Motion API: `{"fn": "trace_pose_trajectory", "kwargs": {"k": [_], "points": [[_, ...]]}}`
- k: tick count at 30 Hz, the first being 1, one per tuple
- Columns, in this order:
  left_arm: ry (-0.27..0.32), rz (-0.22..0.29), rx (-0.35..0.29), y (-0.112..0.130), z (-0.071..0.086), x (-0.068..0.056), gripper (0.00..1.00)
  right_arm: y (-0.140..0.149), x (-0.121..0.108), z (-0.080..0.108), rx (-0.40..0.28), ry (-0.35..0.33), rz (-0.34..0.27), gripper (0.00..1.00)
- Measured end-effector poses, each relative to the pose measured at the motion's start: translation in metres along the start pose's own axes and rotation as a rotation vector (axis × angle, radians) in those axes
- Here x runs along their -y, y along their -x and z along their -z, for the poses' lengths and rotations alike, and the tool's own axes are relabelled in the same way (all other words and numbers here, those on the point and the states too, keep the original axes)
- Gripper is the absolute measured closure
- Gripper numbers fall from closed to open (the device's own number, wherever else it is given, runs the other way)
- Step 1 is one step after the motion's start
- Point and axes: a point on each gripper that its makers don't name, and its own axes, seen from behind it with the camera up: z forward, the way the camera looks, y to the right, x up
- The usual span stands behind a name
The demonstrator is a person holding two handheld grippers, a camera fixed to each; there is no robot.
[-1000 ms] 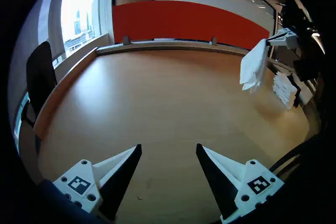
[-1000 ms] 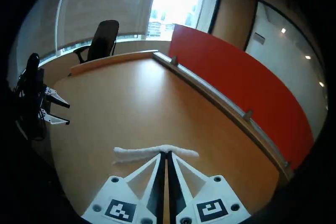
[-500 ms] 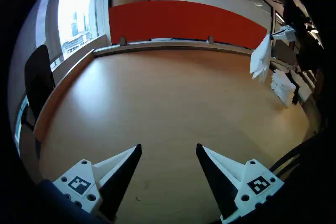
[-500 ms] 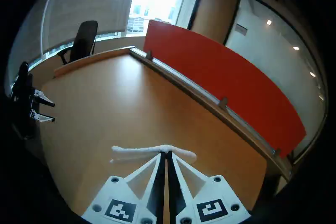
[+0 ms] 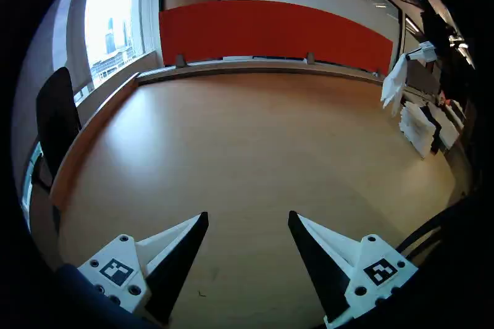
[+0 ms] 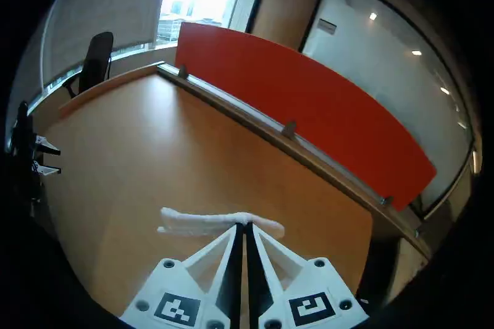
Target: Fold towel
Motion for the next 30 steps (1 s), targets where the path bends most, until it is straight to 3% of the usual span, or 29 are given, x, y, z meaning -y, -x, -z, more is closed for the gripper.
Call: {"fn": "trace_pose_trajectory", "kwargs": {"k": [18,30], "points": [[-0.004,-0.01,0.015,-0.001,-0.003,-0.003,0.04,0.028,-0.094,0.013,0.075,0.111,-0.033,0.97],[0.0,-0.019,0.014,-0.007,-0.005,-0.007,0.04,0.042,-0.123,0.029,0.09,0.157,-0.062,0.97]]}}
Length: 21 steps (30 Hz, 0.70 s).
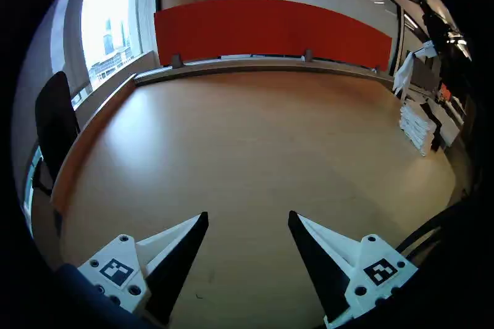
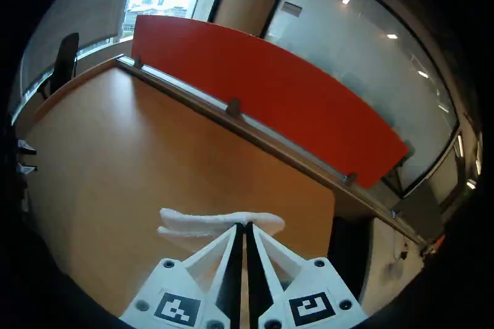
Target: Fold towel
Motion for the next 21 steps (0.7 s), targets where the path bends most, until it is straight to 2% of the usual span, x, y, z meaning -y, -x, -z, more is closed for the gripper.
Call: {"fn": "trace_pose_trajectory", "kwargs": {"k": [14,21], "points": [[0.023,-0.025,0.0,-0.005,-0.003,-0.011,0.04,0.033,-0.007,0.021,0.021,0.02,-0.039,0.97],[0.039,-0.038,0.0,-0.008,-0.003,-0.017,0.04,0.07,-0.008,0.035,0.054,0.033,-0.084,0.97]]}}
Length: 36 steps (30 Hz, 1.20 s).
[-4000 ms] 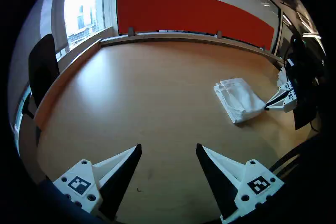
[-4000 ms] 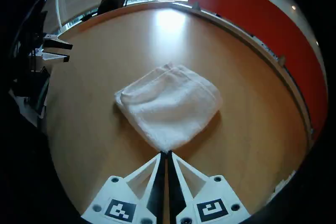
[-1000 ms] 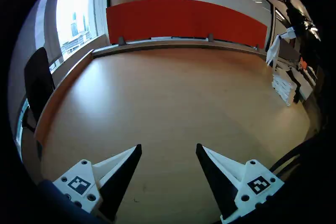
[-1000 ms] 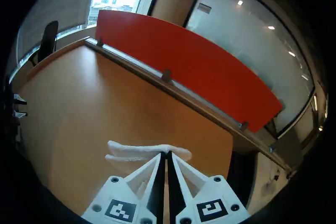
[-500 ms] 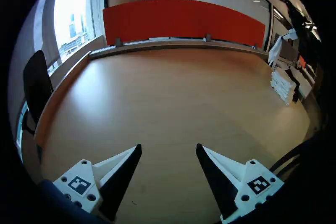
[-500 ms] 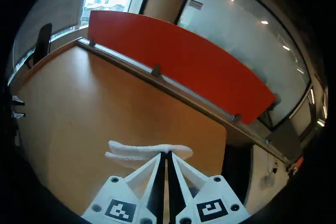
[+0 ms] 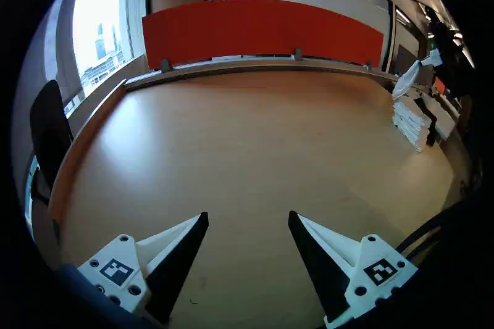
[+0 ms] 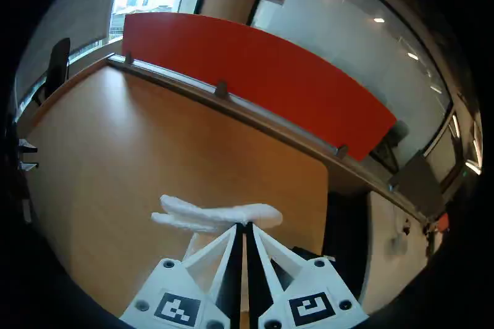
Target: Fold towel
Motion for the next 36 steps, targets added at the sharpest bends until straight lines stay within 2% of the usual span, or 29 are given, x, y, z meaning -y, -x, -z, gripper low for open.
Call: {"fn": "trace_pose_trajectory", "kwargs": {"k": [8,14,29,36], "points": [[0.01,-0.014,0.005,0.0,0.001,-0.003,0.04,0.061,-0.008,0.005,0.078,0.023,-0.061,0.97],[0.01,-0.02,0.007,0.0,0.002,-0.003,0.04,0.096,-0.009,0.004,0.124,0.024,-0.117,0.97],[0.003,-0.032,0.011,0.004,0.007,-0.003,0.04,0.155,-0.005,-0.005,0.233,0.028,-0.174,0.97],[0.0,-0.032,0.014,0.007,0.009,-0.002,0.04,0.174,-0.007,-0.007,0.269,0.028,-0.196,0.97]]}}
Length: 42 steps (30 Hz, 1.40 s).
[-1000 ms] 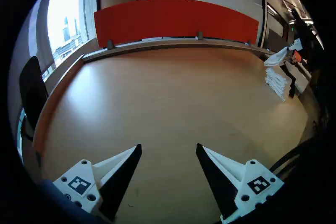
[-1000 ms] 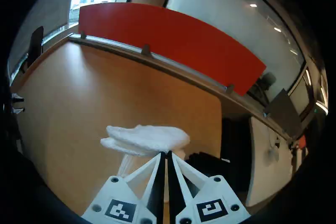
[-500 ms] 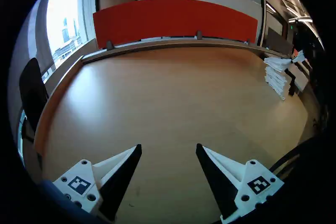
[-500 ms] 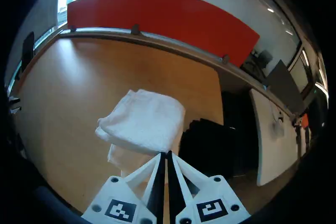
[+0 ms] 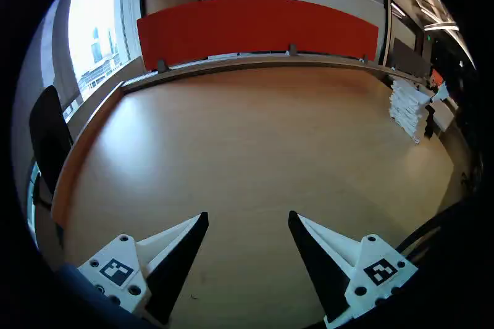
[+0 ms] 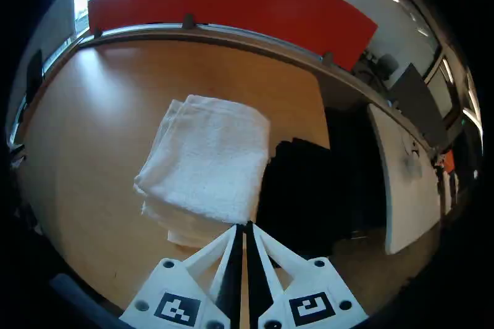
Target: Fold towel
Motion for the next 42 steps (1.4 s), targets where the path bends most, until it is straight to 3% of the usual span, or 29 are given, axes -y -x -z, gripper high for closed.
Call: {"fn": "trace_pose_trajectory", "kwargs": {"k": [20,31,33,40,42], "points": [[-0.008,-0.002,0.008,0.004,0.002,0.0,0.04,0.027,-0.011,-0.016,0.058,0.011,-0.044,0.97],[-0.009,-0.009,0.01,0.001,0.001,0.001,0.04,0.024,-0.011,-0.02,0.043,0.024,-0.056,0.94],[-0.01,-0.008,0.009,0.001,0.0,0.001,0.04,0.024,-0.01,-0.02,0.04,0.024,-0.058,0.91],[-0.011,-0.006,0.011,0.001,0.0,0.003,0.04,0.029,-0.006,-0.018,0.036,0.031,-0.058,0.58],[-0.011,-0.006,0.011,0.001,0.0,0.003,0.04,0.03,-0.005,-0.017,0.037,0.036,-0.057,0.53]]}}
